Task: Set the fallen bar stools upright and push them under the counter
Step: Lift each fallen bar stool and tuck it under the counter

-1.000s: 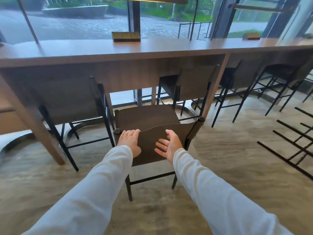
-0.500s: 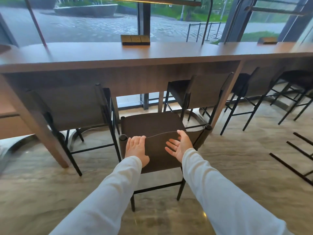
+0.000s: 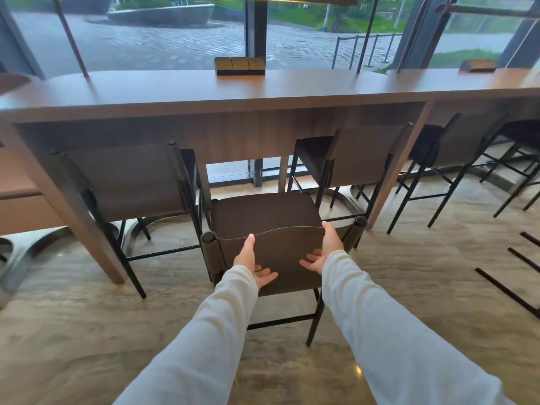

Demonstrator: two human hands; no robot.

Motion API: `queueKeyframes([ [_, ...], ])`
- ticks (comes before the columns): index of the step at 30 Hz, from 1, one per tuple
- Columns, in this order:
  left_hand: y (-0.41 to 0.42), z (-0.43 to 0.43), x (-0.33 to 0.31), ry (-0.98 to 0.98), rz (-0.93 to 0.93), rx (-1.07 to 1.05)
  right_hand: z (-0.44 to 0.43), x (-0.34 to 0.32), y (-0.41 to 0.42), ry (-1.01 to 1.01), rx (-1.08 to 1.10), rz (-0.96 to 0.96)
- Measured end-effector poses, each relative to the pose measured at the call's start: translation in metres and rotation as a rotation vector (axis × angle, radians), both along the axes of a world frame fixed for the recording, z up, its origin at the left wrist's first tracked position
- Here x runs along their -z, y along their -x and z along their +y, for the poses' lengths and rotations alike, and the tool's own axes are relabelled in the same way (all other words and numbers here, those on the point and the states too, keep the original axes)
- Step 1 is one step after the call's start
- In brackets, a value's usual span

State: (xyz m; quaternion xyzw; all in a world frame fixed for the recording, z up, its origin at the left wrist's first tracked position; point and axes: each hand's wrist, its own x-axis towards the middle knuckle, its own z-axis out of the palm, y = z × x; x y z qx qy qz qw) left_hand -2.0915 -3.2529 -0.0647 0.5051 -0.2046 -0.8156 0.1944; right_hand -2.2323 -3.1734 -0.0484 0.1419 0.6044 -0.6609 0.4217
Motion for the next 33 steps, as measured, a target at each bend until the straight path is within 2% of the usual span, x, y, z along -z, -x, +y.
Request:
queueKeyframes([
  [3, 0.013, -0.007, 0.001, -0.029, -0.031, -0.021, -0.001, 0.002, 0.015, -0.008, -0.021, -0.017],
  [6, 0.031, -0.013, 0.009, -0.086, -0.003, -0.138, 0.0, 0.01, 0.034, -0.011, -0.046, -0.032],
  [11, 0.061, -0.019, 0.006, -0.12, 0.077, -0.297, -0.005, 0.018, 0.06, 0.137, -0.052, -0.141],
  [15, 0.073, -0.027, 0.003, -0.143, -0.017, -0.517, -0.013, 0.018, 0.069, 0.108, -0.036, -0.179],
  [18, 0.072, -0.029, 0.002, -0.166, -0.033, -0.581, -0.015, 0.024, 0.072, 0.108, -0.06, -0.186],
  [19, 0.071, -0.03, 0.001, -0.148, -0.049, -0.553, -0.016, 0.026, 0.073, 0.11, -0.055, -0.18],
  [21, 0.07, -0.032, 0.003, 0.058, -0.262, -0.368, -0.019, 0.025, 0.076, 0.107, -0.047, -0.178],
  [24, 0.077, -0.036, 0.005, 0.221, -0.317, -0.283, -0.022, 0.02, 0.08, 0.116, -0.065, -0.152],
  [27, 0.082, -0.049, -0.015, 0.197, -0.265, -0.311, -0.036, 0.012, 0.088, 0.132, -0.077, -0.118],
  [30, 0.081, -0.074, -0.031, -0.02, -0.162, -0.398, -0.057, -0.001, 0.102, 0.115, -0.09, -0.097],
  [31, 0.084, -0.078, -0.036, -0.036, -0.143, -0.377, -0.064, -0.004, 0.107, 0.112, -0.093, -0.09],
  [33, 0.091, -0.088, -0.044, 0.053, -0.169, -0.265, -0.078, -0.01, 0.117, 0.096, -0.121, -0.084],
])
